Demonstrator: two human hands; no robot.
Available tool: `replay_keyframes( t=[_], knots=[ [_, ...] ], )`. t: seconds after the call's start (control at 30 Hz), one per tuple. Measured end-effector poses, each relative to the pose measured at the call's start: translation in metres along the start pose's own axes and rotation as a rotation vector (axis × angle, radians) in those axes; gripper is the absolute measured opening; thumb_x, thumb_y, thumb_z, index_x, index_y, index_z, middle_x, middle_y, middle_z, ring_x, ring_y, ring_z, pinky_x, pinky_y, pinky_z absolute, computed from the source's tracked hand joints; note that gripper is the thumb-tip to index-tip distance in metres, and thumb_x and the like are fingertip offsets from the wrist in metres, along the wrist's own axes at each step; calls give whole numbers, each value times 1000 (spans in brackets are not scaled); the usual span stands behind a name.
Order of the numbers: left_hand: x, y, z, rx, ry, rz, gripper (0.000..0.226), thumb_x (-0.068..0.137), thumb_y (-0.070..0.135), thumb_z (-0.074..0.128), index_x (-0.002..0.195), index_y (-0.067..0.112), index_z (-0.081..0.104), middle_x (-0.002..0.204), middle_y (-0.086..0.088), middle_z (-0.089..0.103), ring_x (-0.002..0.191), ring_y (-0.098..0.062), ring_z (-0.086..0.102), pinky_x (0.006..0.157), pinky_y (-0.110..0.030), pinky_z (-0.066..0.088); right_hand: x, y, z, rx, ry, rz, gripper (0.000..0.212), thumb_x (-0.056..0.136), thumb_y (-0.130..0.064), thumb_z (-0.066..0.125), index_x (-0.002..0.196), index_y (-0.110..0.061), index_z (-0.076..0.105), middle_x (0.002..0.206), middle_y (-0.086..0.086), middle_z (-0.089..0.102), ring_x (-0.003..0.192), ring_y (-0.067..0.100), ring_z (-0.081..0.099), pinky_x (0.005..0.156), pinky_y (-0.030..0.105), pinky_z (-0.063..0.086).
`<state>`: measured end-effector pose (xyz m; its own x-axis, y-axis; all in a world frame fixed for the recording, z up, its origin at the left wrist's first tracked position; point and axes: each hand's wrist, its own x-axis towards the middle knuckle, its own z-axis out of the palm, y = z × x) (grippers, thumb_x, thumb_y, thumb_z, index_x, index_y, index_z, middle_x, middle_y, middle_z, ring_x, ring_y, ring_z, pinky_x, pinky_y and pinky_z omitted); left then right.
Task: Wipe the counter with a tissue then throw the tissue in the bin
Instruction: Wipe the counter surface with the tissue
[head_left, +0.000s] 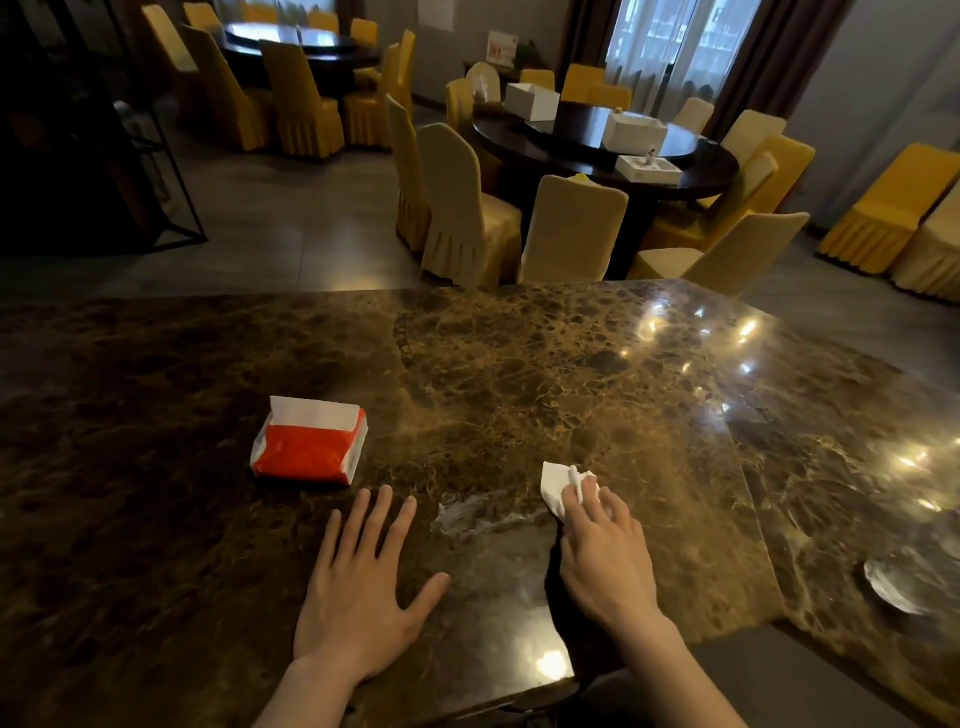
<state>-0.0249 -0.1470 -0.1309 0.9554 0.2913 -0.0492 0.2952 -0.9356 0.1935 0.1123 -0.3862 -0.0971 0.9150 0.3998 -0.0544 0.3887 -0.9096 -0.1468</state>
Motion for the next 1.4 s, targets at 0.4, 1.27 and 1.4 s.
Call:
replay_keyframes(
  t=[0.4,1.27,1.4],
  knots=[
    [3,-3,7,60,-32,7,101,78,75,0,157,17,-21,168,-4,-25,152,-20,-30,125,-48,-12,-13,-116,24,336,-168,-295,64,99,-40,21,161,-26,13,171,3,-7,152,13,-23,122,32,-13],
    [0,-1,5,24,-6,-27,110,77,93,-5,157,20,-23,167,2,-28,151,-13,-32,126,-44,-15,4,-32,8,204,-76,-182,57,108,-31,23,162,-18,12,171,-1,5,156,12,-4,126,32,-3],
    [1,0,4,24,-10,-30,109,78,92,-7,158,20,-22,168,2,-26,151,-13,-31,127,-45,-11,8,-31,7,277,-102,19,60,106,-31,23,161,-13,6,171,8,-4,156,19,-9,126,37,-5]
  ],
)
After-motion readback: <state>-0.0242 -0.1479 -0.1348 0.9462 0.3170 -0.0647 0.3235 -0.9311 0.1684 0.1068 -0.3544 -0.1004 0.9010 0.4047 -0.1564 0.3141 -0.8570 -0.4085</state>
